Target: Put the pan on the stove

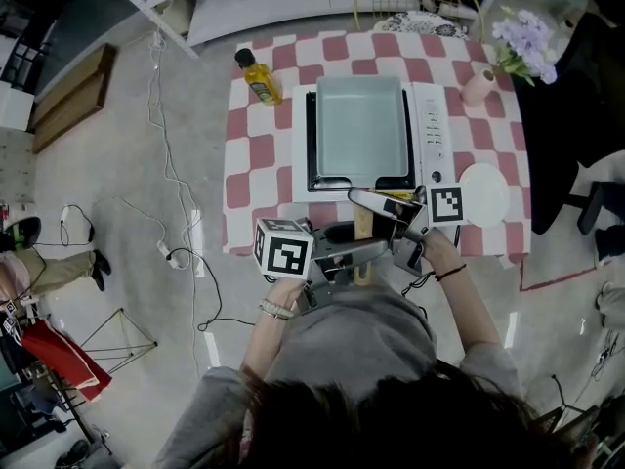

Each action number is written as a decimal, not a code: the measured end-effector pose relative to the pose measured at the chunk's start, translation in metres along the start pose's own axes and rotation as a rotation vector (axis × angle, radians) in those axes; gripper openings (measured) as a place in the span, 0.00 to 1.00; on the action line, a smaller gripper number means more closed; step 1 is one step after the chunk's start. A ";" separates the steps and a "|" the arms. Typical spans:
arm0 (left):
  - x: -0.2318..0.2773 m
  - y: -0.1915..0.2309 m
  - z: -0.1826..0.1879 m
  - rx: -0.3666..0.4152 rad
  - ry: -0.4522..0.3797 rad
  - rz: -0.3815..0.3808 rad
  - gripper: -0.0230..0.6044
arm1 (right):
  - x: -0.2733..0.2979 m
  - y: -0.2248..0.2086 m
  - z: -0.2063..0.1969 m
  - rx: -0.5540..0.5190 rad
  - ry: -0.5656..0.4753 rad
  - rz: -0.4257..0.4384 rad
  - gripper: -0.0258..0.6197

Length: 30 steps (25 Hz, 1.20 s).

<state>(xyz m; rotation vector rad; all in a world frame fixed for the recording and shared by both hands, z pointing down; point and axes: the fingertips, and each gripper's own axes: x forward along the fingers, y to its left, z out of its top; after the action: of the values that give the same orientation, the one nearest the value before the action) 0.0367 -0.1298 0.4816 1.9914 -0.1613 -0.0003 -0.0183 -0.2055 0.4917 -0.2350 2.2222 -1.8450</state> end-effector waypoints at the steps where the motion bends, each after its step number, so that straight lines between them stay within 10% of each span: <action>1: -0.001 0.000 0.000 0.003 -0.003 0.004 0.43 | 0.000 0.000 0.001 -0.004 -0.002 -0.002 0.46; 20: -0.046 0.003 0.016 0.117 -0.069 0.162 0.43 | -0.034 -0.001 0.008 -0.040 -0.069 -0.080 0.46; 30: -0.059 -0.001 0.030 0.215 -0.118 0.237 0.33 | -0.045 0.010 0.014 -0.124 -0.080 -0.100 0.30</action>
<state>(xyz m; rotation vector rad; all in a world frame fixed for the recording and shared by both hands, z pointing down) -0.0235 -0.1499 0.4635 2.1758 -0.4901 0.0542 0.0286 -0.2043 0.4833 -0.4420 2.3106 -1.7141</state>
